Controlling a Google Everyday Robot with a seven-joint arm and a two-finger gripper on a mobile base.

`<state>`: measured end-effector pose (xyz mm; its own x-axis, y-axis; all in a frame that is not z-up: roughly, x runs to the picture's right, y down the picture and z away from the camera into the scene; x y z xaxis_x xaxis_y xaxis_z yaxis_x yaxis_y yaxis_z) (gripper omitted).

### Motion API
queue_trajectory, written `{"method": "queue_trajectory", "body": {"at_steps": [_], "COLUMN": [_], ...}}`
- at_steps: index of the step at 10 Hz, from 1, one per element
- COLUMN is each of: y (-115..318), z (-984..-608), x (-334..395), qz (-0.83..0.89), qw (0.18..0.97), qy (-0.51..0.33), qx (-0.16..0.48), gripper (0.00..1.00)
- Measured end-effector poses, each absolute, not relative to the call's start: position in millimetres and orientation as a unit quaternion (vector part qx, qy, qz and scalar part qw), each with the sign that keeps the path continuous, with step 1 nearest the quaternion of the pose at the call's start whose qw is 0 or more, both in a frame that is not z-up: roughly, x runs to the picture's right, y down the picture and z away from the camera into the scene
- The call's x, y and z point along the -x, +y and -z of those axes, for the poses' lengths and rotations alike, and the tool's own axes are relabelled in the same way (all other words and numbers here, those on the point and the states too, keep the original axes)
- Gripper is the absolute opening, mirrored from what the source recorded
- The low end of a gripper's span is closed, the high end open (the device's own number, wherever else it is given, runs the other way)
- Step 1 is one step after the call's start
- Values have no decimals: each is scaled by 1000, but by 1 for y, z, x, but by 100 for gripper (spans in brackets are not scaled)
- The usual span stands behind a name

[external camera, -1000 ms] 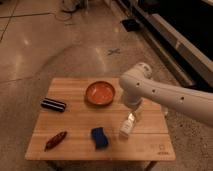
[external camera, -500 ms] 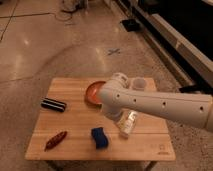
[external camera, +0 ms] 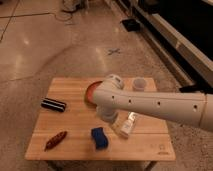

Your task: Place the pepper in the ceramic bowl

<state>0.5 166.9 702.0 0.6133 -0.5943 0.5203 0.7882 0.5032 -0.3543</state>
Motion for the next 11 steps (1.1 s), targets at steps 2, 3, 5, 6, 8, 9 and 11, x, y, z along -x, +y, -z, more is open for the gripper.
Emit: {"method": "queue_trajectory", "body": {"at_steps": [2,3,5,6,8,9,11], "y": [166,164,156,153,147,147,157], "z": [-707,-711,-722,-725,-733,-736,-742], "x": [8,22,58,72,110,122,155], "qz": [388,373,346,343,347,354,381], "qw": [857,862,871,871,871,871,866], "qy": [-179,-190,-213,-219,-226,-223,-210], "qx": [287,284,277,274,263,257,247], "gripper": [80,80,80,80,80,80,80]}}
